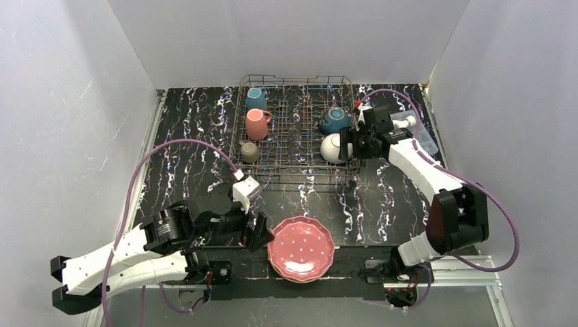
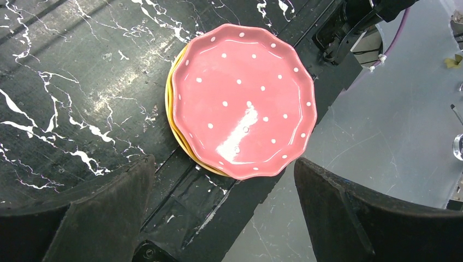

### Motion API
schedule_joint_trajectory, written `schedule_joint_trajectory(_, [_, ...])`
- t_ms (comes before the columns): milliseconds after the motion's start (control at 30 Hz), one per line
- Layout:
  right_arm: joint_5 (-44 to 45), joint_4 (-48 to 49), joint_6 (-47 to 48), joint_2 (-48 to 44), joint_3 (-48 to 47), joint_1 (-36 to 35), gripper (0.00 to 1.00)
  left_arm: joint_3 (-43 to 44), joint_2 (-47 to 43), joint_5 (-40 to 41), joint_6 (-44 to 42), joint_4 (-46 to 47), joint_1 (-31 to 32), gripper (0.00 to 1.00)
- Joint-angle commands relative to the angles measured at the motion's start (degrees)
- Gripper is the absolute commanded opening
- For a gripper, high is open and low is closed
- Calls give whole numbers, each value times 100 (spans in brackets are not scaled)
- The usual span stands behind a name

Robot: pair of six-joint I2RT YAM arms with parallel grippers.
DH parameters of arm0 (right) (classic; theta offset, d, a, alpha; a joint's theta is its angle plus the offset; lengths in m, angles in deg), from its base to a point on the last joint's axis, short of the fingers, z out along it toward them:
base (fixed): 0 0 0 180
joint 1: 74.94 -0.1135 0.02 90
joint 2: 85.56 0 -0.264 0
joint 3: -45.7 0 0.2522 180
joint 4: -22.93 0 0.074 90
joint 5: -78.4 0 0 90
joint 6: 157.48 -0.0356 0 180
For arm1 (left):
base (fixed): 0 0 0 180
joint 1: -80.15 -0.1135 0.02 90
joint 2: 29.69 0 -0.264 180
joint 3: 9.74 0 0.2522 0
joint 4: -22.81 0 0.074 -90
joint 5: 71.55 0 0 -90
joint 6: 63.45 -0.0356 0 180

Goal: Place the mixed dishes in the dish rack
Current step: Move the dish rack to the center of the board.

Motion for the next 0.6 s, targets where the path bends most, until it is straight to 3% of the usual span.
schedule_joint_trajectory(0, [-266,262,16,153,-303,37,93,-90,-120,167,117,-87,-24,98])
schedule_joint_trajectory(333, [-645,385,-67,246,-150,37,93,24,-670,715,226,-843,-21,98])
schedule_joint_trajectory(567, [-944,409,-88,168,93,37,91,-126,-978,793,265,-736,-23,98])
